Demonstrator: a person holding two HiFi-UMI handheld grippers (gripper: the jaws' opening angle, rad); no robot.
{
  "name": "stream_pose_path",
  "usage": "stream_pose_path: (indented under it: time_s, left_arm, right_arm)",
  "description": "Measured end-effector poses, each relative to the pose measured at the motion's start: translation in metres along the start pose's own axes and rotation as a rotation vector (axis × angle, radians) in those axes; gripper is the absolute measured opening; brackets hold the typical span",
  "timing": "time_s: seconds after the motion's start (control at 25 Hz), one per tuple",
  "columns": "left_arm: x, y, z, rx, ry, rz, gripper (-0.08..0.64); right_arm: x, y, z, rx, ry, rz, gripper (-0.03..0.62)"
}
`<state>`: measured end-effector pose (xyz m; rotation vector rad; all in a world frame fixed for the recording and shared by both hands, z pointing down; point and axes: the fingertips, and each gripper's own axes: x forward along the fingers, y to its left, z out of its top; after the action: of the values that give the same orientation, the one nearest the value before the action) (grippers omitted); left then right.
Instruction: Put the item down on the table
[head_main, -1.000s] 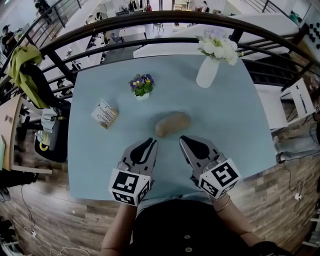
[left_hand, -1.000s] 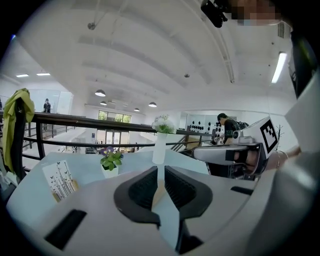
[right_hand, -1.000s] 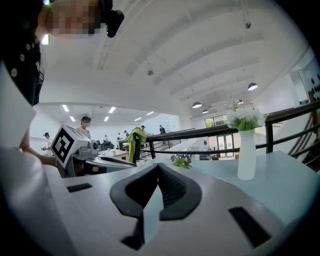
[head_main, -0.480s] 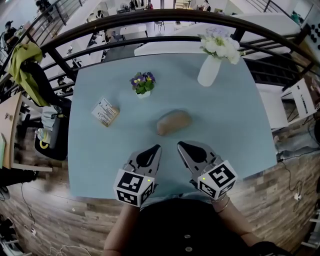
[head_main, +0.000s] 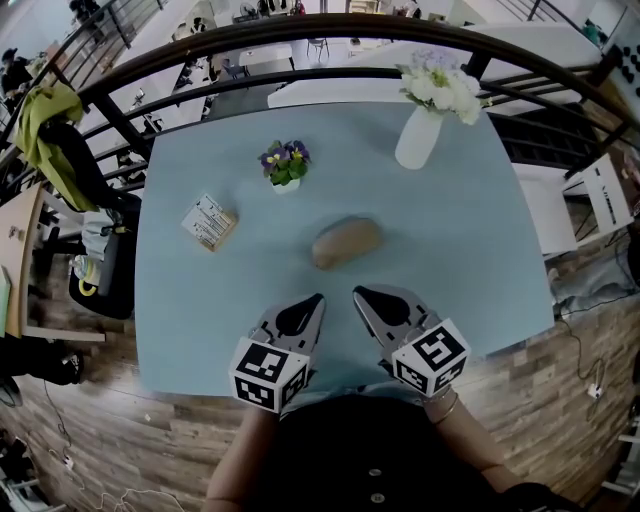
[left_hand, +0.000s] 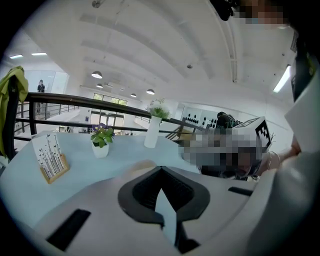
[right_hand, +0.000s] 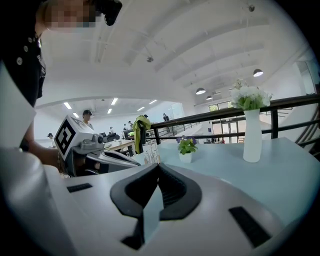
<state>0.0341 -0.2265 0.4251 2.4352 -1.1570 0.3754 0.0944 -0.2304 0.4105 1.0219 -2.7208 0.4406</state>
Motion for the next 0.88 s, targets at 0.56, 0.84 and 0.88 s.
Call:
stream_pose_path:
  time_s: [0.56, 0.84, 0.88]
  left_arm:
    - [0.006, 0.002, -0.005, 0.027, 0.023, -0.009, 0.017]
    - [0.010, -0.003, -0.007, 0.018, 0.036, -0.023, 0.017]
    - [0.010, -0.003, -0.008, 0.018, 0.040, -0.024, 0.017]
  right_arm:
    - [0.004, 0.008, -0.009, -0.003, 0.030, 0.023, 0.005]
    - [0.002, 0.003, -0.011, 0.005, 0.033, 0.022, 0.005]
    - [0.002, 0.003, -0.012, 0.004, 0.038, 0.024, 0.005]
